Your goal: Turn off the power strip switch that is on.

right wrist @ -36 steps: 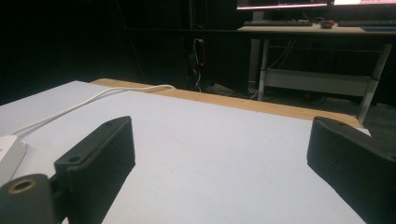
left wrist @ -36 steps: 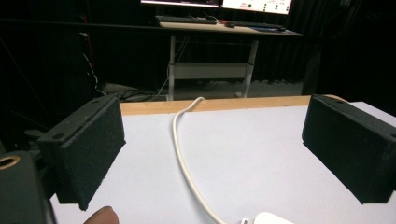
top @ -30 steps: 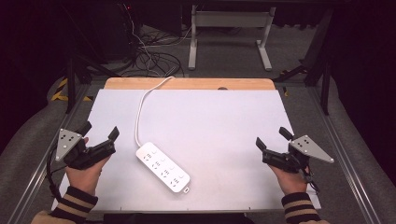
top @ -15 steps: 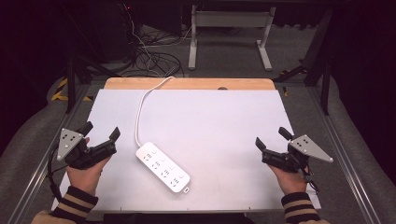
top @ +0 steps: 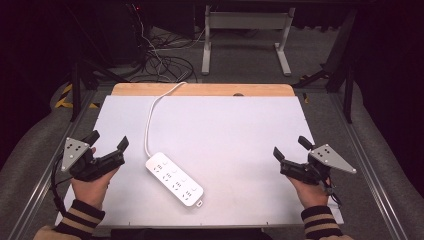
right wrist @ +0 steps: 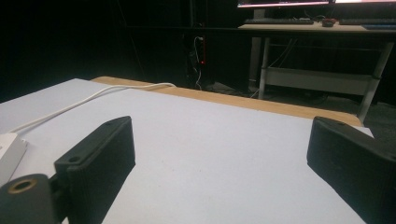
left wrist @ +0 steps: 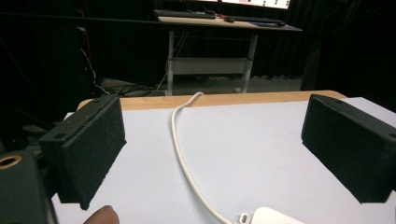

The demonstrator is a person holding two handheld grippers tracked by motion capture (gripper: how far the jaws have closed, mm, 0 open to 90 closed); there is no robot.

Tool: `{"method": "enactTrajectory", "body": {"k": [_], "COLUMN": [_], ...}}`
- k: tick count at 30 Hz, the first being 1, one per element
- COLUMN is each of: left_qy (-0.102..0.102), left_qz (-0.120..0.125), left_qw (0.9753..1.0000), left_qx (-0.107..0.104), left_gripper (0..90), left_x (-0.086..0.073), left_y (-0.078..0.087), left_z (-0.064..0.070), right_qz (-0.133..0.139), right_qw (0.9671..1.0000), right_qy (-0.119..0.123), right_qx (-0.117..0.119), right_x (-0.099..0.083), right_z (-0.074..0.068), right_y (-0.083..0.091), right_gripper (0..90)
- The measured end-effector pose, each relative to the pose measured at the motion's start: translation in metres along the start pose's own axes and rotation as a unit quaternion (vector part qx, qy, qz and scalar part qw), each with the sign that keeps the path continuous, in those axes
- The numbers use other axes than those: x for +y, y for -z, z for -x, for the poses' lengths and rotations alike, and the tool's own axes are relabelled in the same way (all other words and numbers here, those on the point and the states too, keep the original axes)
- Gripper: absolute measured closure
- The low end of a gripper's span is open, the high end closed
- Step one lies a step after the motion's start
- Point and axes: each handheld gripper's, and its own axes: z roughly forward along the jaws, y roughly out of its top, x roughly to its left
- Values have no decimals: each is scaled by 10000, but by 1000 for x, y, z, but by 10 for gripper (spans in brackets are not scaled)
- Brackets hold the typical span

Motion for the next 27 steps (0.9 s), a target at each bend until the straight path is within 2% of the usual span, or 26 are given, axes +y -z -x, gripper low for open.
{"method": "enactTrajectory", "body": {"k": [27], "left_qy": [11], "left_qz": [-91], "left_qw": [9999], "left_qx": [44], "left_gripper": [75], "left_x": [-1], "left_y": [0], "left_z": [-2], "right_qz": [-50], "right_qw": [10000], "right_qy": [8], "right_qx": [34], "right_x": [-1], "right_z": [0], "right_y": [-4], "right_gripper": [84]}}
